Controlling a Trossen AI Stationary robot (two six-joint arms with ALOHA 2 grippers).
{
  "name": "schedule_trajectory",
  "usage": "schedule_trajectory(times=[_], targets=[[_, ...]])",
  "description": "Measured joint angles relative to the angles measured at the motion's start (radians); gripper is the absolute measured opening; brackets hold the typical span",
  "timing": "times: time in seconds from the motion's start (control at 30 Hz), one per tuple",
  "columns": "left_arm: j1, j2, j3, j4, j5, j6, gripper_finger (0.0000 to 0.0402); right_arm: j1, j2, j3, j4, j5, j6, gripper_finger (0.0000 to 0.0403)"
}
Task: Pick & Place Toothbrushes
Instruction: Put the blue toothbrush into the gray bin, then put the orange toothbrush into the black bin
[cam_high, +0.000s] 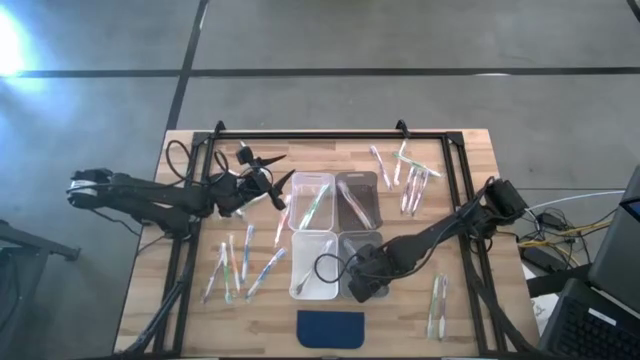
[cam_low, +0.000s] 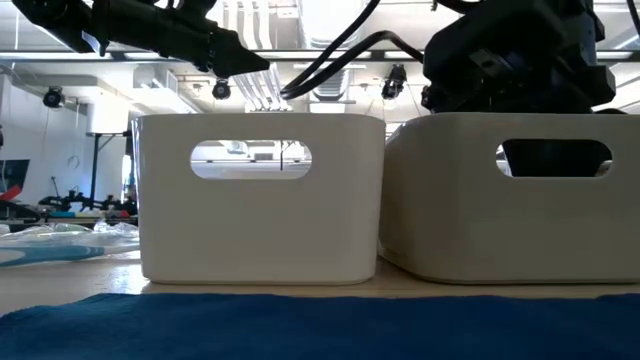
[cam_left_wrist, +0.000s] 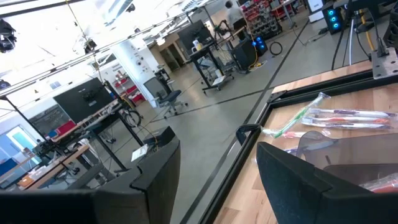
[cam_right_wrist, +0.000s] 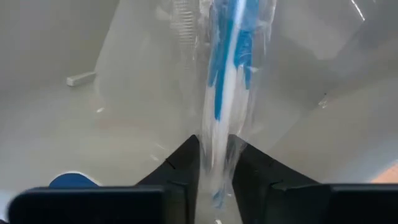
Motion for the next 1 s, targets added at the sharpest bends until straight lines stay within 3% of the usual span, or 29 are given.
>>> schedule_trajectory(times=[0.23, 0.47, 0.7, 1.0], targets=[[0.000, 0.000, 0.000, 0.000, 0.000, 0.000, 0.0216, -0.004, -0.027, 0.006, -0.007, 0.000, -0.020, 0.0145], [0.000, 0.000, -0.001, 0.000, 0.000, -0.006, 0.0216, -0.004, -0.112, 0.029, -0.011, 0.042, -0.040, 0.0169], [0.000, 0.000, -0.001, -0.006, 0.000, -0.020, 0.0216, -0.008, -0.202, 0.026, -0.093, 0.138, -0.096, 0.0163], [0.000, 0.000, -0.002, -0.011, 0.000, -0.019, 0.0216, -0.077, -0.324, 0.024, -0.254, 0.352, -0.252, 0.0129]])
